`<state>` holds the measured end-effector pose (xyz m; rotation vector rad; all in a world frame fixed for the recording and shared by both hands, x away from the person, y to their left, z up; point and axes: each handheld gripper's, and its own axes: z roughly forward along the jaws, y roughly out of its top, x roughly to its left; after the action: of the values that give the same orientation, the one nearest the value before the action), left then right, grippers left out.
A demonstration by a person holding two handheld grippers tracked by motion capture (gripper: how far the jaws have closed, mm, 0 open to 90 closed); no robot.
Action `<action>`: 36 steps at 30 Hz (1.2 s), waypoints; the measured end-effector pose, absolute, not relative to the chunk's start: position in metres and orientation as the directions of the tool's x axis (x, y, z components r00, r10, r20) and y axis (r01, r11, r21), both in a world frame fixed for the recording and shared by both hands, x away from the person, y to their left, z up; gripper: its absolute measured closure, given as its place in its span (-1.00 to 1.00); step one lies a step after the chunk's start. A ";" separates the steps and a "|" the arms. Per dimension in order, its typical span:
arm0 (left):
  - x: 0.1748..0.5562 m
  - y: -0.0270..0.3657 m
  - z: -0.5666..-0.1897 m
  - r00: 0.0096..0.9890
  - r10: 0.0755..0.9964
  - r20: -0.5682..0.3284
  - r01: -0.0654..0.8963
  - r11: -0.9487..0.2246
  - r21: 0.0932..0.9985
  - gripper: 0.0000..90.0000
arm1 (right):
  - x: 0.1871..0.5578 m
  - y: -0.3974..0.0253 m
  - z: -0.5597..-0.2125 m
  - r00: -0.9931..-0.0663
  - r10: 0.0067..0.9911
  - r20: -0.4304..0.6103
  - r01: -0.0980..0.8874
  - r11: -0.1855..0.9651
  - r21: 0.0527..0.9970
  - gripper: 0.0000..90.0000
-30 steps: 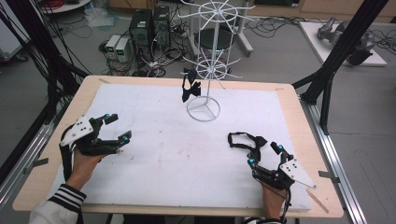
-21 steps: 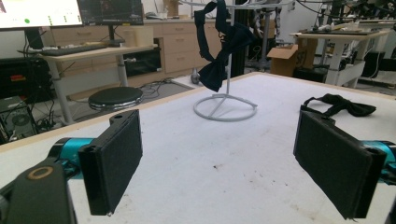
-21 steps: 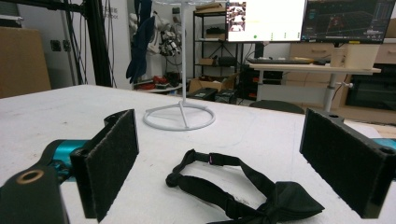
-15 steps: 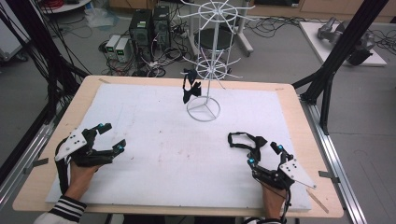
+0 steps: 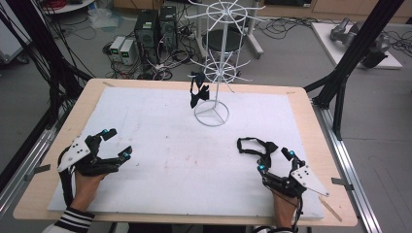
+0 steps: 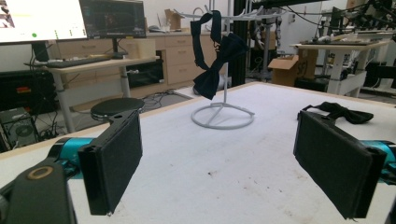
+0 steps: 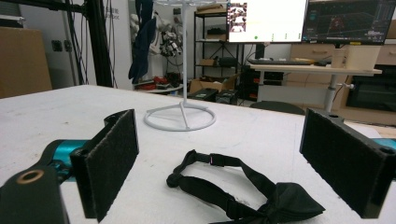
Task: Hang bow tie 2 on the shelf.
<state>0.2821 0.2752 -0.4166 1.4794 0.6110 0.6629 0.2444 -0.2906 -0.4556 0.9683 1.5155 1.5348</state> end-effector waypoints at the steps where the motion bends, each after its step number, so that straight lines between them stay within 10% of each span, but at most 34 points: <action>1: 0.282 0.275 -0.418 0.687 0.726 0.032 -0.031 -0.015 0.999 -0.65 | 0.244 -0.291 -0.456 -0.425 0.905 0.006 -0.006 -0.009 1.000 -0.76; 36: 0.282 0.277 -0.449 0.658 0.752 0.048 -0.025 -0.042 0.999 -0.65 | 0.248 -0.316 -0.386 -0.448 0.893 -0.042 0.072 0.082 0.994 -0.75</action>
<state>0.2819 0.2766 -0.4489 1.4940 0.6354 0.7004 0.2477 -0.3165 -0.3862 0.9716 1.6424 1.4458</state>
